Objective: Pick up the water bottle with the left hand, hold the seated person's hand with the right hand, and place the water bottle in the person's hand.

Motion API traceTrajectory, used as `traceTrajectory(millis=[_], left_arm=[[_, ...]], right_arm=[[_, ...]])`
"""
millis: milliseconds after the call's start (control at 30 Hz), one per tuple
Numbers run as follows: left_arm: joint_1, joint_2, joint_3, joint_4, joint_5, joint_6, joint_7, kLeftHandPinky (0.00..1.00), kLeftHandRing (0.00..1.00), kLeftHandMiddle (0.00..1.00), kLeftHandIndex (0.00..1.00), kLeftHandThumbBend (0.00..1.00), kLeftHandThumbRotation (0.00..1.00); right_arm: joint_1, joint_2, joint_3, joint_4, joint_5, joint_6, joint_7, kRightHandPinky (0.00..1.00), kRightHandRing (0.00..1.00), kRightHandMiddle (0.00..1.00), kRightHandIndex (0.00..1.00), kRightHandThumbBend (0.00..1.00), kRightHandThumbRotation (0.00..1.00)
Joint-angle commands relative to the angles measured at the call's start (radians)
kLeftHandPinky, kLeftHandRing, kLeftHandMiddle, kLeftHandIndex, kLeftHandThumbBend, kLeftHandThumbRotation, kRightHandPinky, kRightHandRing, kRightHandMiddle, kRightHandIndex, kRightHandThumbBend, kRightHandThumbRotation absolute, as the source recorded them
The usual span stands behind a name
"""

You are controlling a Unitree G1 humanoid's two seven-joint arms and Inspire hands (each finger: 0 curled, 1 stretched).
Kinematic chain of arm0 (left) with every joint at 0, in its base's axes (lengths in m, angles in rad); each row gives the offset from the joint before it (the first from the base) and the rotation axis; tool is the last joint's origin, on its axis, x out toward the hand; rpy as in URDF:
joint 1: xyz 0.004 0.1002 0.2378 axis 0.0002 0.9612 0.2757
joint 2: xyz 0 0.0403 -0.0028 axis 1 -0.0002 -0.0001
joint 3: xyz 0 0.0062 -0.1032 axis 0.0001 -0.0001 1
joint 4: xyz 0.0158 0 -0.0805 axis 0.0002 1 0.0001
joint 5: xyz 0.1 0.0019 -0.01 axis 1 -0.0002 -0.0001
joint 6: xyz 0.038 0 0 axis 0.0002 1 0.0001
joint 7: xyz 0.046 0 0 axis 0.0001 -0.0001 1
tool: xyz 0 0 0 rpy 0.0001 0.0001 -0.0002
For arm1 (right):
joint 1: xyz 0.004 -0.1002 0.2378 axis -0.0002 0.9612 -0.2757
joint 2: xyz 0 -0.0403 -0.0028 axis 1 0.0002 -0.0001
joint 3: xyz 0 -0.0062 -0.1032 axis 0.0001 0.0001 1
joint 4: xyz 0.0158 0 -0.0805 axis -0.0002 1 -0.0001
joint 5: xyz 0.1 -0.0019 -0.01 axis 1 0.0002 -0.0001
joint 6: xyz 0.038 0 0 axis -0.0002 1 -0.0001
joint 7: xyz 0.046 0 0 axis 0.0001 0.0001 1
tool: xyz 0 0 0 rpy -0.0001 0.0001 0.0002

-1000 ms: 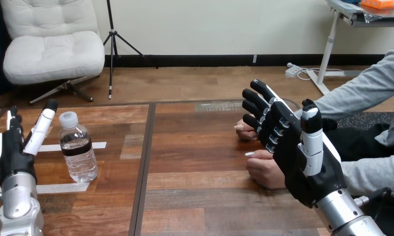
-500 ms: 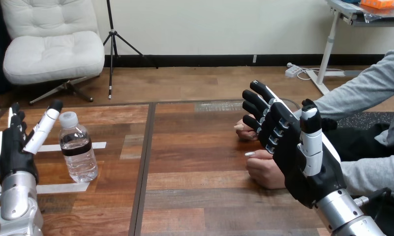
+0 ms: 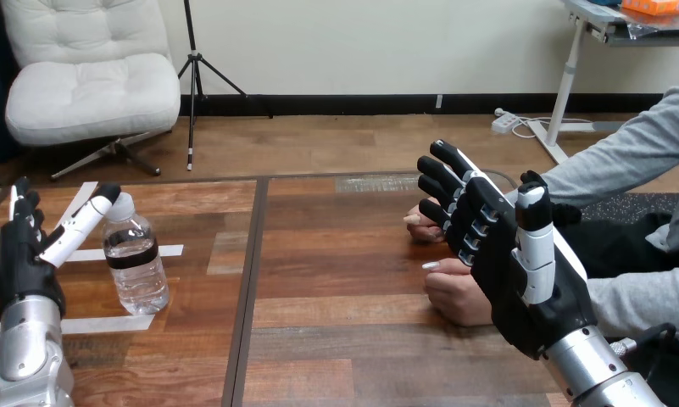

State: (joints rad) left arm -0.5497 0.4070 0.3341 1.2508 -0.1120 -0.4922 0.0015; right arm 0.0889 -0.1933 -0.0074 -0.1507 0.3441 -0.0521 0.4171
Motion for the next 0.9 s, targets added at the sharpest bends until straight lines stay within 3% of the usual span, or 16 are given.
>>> traceTrajectory(millis=[0,433,867], left_arm=[[-0.024,-0.007,0.002,-0.011,-0.003,-0.04,-0.01,1.0,1.0,1.0,1.0,1.0,0.35],[-0.02,-0.006,-0.002,-0.01,0.003,-0.054,-0.002,1.0,1.0,1.0,1.0,1.0,0.37],[-0.01,-0.007,0.005,-0.007,-0.004,-0.079,-0.018,1.0,1.0,1.0,1.0,1.0,0.46]], right_arm=[[-0.04,0.001,-0.011,-0.042,0.0,-0.004,-0.002,1.0,0.99,0.96,0.96,1.0,1.0],[-0.041,0.002,-0.01,-0.044,-0.007,-0.002,-0.009,1.0,0.99,0.96,0.96,1.0,1.0],[-0.043,-0.002,-0.009,-0.041,-0.01,0.0,-0.01,1.0,0.98,0.95,0.96,1.0,1.0]])
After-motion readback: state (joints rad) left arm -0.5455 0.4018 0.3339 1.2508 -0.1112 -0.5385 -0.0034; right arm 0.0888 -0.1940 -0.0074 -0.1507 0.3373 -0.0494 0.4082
